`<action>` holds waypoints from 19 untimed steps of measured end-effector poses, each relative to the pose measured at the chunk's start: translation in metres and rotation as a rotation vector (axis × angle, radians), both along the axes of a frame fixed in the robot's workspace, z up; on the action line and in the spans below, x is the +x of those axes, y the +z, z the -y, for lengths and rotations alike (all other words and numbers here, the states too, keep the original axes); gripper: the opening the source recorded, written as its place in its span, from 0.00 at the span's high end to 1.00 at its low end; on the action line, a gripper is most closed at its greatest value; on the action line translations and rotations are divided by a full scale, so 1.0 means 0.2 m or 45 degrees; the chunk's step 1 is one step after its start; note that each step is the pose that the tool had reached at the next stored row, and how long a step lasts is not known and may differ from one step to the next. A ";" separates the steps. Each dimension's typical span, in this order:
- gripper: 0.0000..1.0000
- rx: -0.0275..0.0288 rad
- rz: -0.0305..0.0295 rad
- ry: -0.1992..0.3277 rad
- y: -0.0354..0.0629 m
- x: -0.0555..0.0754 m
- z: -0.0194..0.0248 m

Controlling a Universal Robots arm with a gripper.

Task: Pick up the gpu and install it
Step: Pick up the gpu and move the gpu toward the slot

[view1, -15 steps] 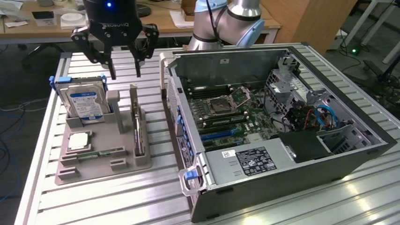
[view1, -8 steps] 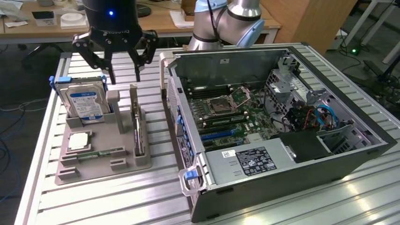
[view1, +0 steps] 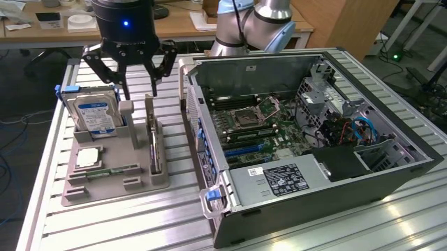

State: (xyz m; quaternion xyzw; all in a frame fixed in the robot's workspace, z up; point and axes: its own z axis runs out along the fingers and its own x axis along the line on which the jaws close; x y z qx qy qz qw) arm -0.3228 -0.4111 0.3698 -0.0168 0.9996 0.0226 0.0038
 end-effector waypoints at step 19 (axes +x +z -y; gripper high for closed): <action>0.47 -0.0005 -0.0001 0.039 -0.155 0.00 0.014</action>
